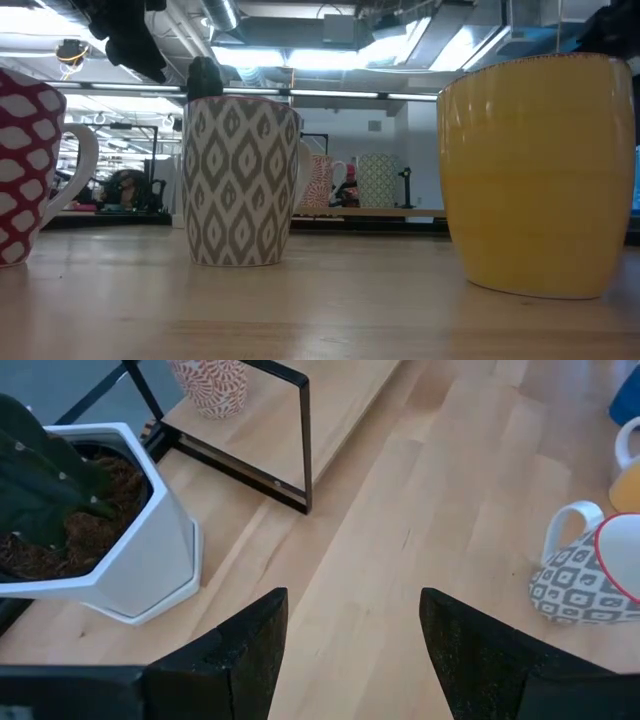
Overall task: Place coffee mugs
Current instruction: Put the dark blue mug on the shelf
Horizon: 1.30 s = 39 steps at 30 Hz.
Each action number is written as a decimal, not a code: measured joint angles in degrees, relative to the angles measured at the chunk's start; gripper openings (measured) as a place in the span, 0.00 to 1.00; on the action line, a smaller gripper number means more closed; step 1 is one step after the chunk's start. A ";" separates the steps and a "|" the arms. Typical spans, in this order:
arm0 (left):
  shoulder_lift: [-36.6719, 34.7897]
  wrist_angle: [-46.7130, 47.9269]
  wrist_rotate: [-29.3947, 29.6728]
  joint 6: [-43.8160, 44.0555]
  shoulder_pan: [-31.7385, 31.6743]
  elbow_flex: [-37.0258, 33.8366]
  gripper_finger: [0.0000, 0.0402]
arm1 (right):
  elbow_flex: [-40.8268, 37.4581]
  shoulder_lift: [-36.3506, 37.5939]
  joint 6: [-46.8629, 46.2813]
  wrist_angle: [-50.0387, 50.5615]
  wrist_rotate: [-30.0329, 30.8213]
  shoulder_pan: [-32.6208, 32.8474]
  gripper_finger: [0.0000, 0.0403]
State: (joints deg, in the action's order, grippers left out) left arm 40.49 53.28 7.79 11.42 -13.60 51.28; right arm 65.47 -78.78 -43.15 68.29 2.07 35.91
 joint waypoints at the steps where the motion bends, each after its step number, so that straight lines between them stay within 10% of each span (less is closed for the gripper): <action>1: 0.00 0.00 0.00 0.00 0.01 -0.01 0.55 | -0.73 0.00 0.41 -1.25 0.02 0.03 0.35; 14: 0.00 0.04 0.11 0.00 0.00 0.00 0.55 | -14.07 -0.02 1.99 -16.20 -5.72 -0.71 0.33; 25: 0.00 0.07 0.44 0.09 -0.01 -0.01 0.55 | -13.62 -0.02 2.58 -12.28 -3.52 -2.90 0.02; 39: 0.00 0.07 1.10 0.11 0.01 -0.01 0.55 | 2.27 4.09 34.32 6.96 -1.01 -28.58 0.00</action>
State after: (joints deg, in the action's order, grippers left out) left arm 40.49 53.34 8.89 11.53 -13.58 51.27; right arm 67.75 -74.70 -8.83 75.25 1.05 7.34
